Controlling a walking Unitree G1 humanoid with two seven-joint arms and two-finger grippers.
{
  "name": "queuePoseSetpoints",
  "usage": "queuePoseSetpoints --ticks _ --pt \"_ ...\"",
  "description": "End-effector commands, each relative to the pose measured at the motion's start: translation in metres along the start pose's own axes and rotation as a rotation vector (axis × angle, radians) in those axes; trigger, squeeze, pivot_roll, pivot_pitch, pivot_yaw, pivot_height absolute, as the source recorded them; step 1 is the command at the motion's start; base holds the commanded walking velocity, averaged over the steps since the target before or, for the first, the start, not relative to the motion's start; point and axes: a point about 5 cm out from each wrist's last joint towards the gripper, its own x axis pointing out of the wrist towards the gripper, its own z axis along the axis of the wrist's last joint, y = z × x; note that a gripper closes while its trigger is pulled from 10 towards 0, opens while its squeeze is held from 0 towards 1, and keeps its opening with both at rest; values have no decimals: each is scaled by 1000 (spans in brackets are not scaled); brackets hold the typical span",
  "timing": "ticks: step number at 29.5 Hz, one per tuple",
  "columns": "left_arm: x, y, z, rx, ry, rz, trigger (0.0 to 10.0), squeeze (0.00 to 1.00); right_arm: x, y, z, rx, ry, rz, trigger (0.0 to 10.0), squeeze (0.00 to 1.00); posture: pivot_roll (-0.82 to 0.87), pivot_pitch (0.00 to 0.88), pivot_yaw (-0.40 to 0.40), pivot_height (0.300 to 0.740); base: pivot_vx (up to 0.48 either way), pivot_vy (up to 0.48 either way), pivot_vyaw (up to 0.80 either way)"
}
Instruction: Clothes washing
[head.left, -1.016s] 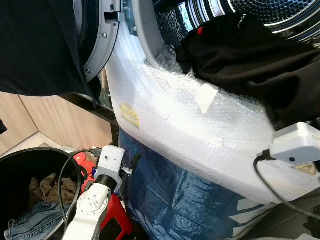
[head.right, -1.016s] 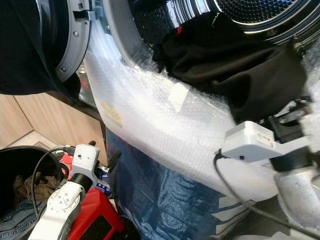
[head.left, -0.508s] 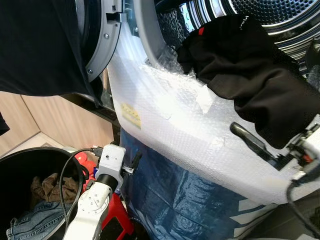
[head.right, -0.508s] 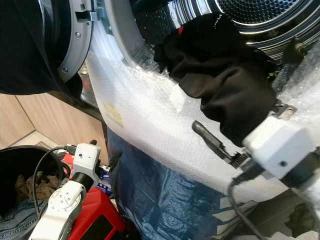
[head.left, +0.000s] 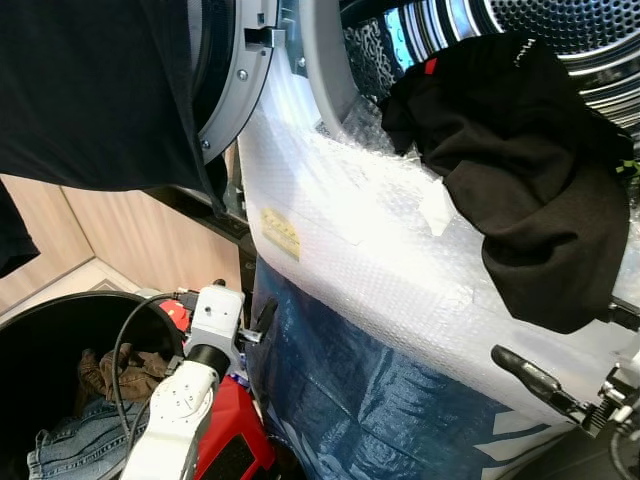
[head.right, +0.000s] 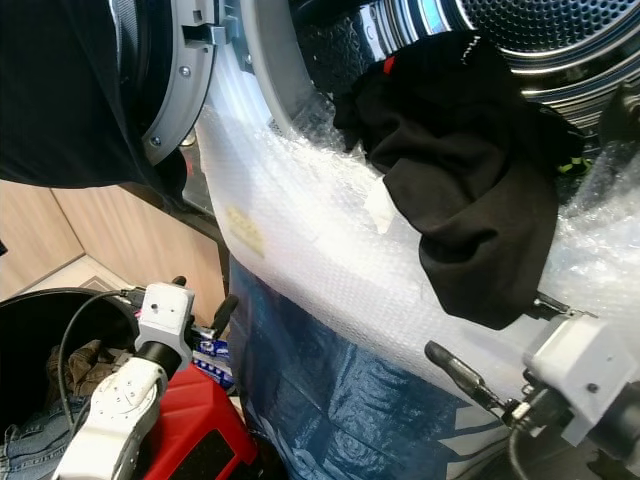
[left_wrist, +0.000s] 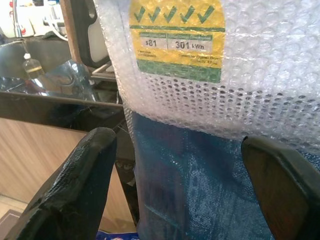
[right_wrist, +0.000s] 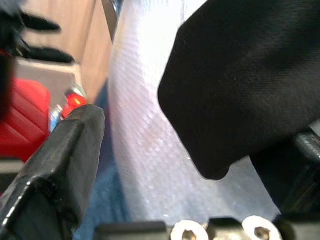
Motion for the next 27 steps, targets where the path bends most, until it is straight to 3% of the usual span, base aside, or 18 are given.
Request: queuePoseSetpoints --ticks 1,4,8,9,10,11,27 --pt "0 -2 0 -6 0 -9 10000 0 -3 3 8 -6 -35 17 10000 0 -16 136 -83 740 0 0 0" --pt "-1 -2 -1 -4 0 -12 10000 0 -1 11 21 25 -132 69 10000 0 -19 135 -81 740 0 0 0" --pt "0 -3 -1 -6 0 -13 10000 0 -1 12 25 19 -140 77 10000 0 -25 134 -80 740 0 0 0" --pt "0 -4 -1 -6 -1 -16 10000 0 1 12 25 15 -135 79 8863 0 -25 133 -81 740 0 0 0" --pt "0 -4 -1 -6 -1 -16 10000 0 1 12 25 15 -135 79 8863 0 -25 133 -81 740 0 0 0" --pt "1 -4 0 -6 -2 -16 10000 0 2 12 26 15 -136 80 0 0 -26 132 -80 740 0 0 0" --pt "1 -4 0 -7 -5 -6 10000 0 14 3 40 -46 -163 32 0 0 -20 131 -90 740 0 0 0"
